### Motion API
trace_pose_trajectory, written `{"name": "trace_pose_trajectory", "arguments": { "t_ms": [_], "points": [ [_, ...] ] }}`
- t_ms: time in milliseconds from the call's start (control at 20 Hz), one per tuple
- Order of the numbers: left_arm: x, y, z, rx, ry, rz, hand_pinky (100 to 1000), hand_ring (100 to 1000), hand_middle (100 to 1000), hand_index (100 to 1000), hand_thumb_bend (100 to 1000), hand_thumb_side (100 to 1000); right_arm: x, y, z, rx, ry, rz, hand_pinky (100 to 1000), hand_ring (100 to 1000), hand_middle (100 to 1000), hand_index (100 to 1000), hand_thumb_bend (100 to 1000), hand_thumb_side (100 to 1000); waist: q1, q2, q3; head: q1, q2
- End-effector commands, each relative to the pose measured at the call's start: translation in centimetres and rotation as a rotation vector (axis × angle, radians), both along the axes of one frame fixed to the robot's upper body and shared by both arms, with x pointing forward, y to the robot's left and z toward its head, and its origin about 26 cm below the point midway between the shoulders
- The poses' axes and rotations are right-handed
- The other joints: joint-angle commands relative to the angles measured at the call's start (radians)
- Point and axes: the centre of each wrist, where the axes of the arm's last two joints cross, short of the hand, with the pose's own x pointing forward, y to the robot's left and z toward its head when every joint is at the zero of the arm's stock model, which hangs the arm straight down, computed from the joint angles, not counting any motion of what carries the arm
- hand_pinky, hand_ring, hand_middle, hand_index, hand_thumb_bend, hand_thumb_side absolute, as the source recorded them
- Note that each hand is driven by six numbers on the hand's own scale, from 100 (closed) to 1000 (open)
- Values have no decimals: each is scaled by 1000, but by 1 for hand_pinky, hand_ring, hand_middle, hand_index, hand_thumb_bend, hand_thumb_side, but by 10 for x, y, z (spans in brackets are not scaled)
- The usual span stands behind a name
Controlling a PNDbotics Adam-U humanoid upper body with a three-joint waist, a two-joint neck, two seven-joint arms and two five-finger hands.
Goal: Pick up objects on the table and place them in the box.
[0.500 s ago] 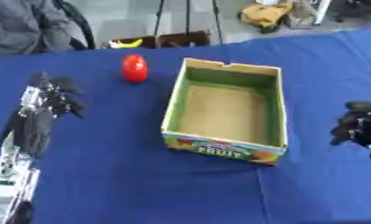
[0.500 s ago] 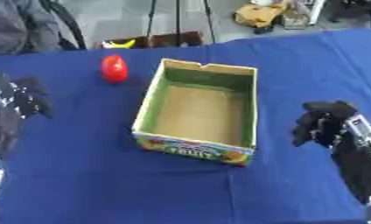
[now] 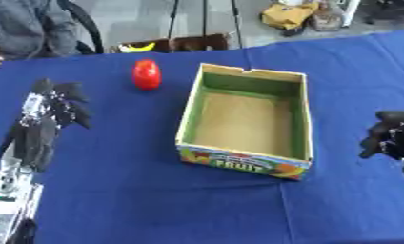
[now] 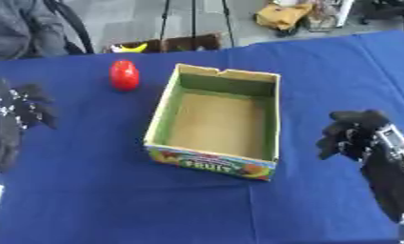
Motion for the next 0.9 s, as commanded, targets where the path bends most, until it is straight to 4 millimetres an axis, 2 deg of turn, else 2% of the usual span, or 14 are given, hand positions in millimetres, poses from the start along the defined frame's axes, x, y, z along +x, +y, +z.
{"name": "trace_pose_trajectory", "arguments": {
  "t_ms": [50,200,400,450,500,550,600,650,800,900],
  "points": [
    [3,11,13,42,-27,61,458,524,589,786,245,1000,-1,-2,7,-8,-24,7,512,568,564,748,100,859,-4,-14,0,-1,-3],
    [9,18,18,68,-26,122,459,526,593,787,219,1000,-1,-2,7,-9,-24,8,512,568,564,748,100,856,-3,-13,-2,0,-3],
    [24,33,33,149,-48,213,471,536,609,789,160,910,-2,-1,7,-12,-23,14,512,569,564,749,100,859,-1,-14,-7,4,-4],
    [28,37,37,176,-55,231,486,543,619,794,146,865,-2,-1,7,-13,-23,15,512,569,564,749,100,863,-1,-14,-9,4,-4],
    [33,41,42,204,-63,248,494,543,623,794,162,811,-2,-1,7,-14,-23,16,512,569,564,749,100,864,0,-14,-11,5,-4],
    [39,45,48,237,-70,261,519,546,629,798,217,697,-2,-1,6,-15,-22,17,512,569,564,749,100,867,0,-13,-15,6,-4],
    [44,50,55,271,-73,272,523,547,631,798,222,687,-2,0,7,-15,-23,18,512,569,564,749,100,868,1,-13,-17,8,-4],
    [50,54,60,307,-70,279,548,560,647,802,284,621,-2,0,7,-16,-23,20,512,569,564,749,100,872,2,-12,-21,10,-4],
    [65,66,81,421,-54,289,572,574,663,807,370,580,-2,2,7,-19,-24,28,512,569,564,749,100,880,3,-9,-33,17,-6],
    [74,73,94,497,-43,290,584,589,679,812,476,569,-1,3,8,-22,-26,36,512,569,564,749,100,888,5,-4,-45,24,-9]
  ]
}}
